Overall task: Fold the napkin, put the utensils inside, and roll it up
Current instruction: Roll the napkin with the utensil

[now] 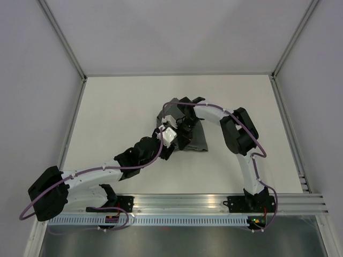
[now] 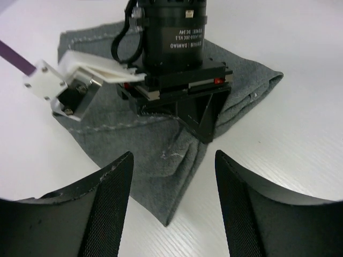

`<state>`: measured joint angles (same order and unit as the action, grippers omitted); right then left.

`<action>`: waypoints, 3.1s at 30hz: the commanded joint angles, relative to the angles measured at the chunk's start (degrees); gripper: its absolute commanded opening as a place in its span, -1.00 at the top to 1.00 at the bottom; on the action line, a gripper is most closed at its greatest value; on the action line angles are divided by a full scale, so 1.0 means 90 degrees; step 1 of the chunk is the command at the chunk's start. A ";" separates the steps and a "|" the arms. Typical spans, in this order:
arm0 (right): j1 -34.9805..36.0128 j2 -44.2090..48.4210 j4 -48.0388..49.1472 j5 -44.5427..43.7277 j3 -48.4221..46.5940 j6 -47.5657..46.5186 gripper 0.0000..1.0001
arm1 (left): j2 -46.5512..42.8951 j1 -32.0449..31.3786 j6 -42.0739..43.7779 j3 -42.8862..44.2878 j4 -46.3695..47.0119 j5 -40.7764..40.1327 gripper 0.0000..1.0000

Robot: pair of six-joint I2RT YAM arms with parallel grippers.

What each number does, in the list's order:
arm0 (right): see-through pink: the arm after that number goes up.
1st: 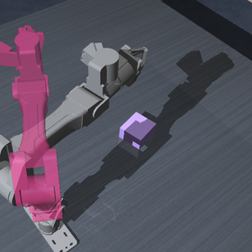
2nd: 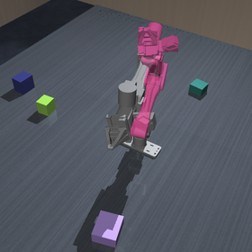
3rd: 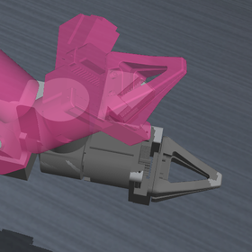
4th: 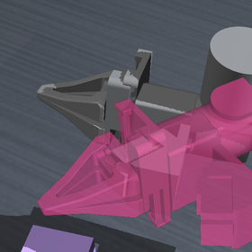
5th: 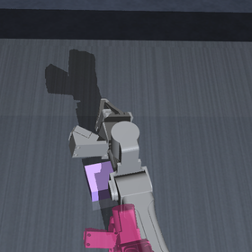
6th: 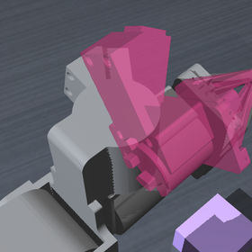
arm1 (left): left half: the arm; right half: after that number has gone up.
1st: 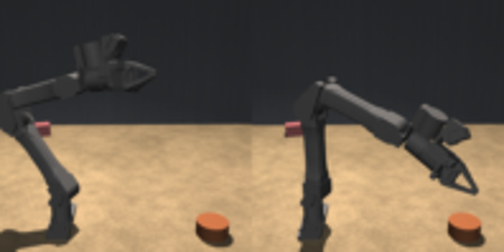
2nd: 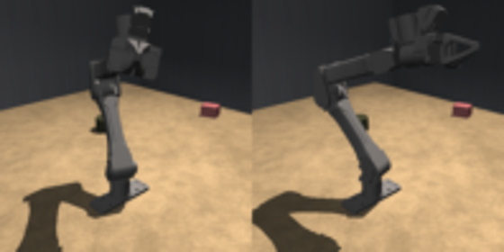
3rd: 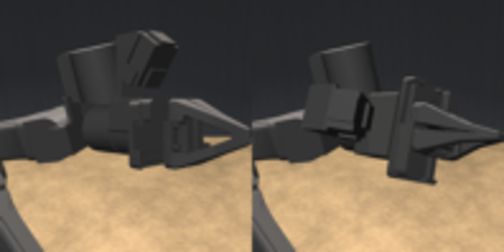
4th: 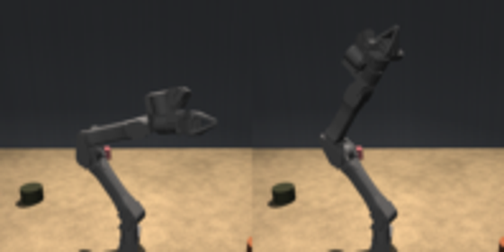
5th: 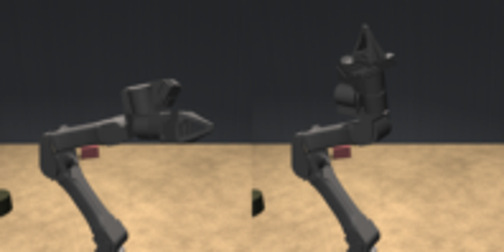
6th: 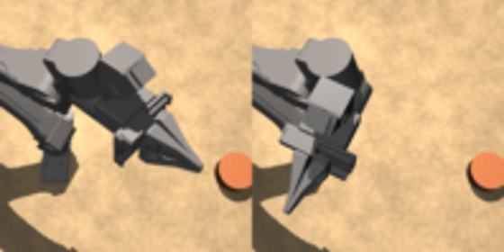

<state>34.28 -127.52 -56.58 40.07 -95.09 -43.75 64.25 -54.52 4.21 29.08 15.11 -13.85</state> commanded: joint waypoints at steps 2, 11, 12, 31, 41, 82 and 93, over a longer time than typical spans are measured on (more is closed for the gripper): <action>-0.0088 -0.0626 -0.0872 -0.0654 0.0165 -0.0344 0.77 | 0.0107 -0.0055 0.1153 -0.0057 0.1055 0.0491 -0.36; -0.0254 -0.0684 -0.1028 -0.0703 0.0116 -0.0374 0.78 | 0.1142 -0.0143 0.1622 -0.0067 0.1484 0.1197 -0.35; -0.0245 -0.0694 -0.1038 -0.0703 0.0116 -0.0374 0.78 | 0.1210 -0.0143 0.1632 -0.0067 0.1543 0.1206 -0.36; -0.0450 -0.0850 -0.1096 -0.0761 0.0077 -0.0432 0.83 | 0.2743 -0.0544 0.2569 0.0909 0.0909 0.1129 -0.44; -0.0508 -0.0909 -0.1175 -0.0761 0.0028 -0.0471 0.84 | 0.3076 -0.0544 0.2970 0.0909 0.1006 0.0787 -0.44; -0.0625 -0.0519 -0.1077 -0.0664 0.0145 -0.0335 0.32 | 0.3984 -0.0583 0.2346 0.2364 -0.1511 0.1693 0.95; -0.0869 0.0155 -0.1087 -0.0332 0.0243 -0.0256 -0.20 | 0.3896 -0.0173 0.1994 0.2443 -0.1640 0.2700 0.95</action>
<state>28.12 -128.05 -71.81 42.61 -93.58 -43.75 98.87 -56.58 26.11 50.00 2.96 5.04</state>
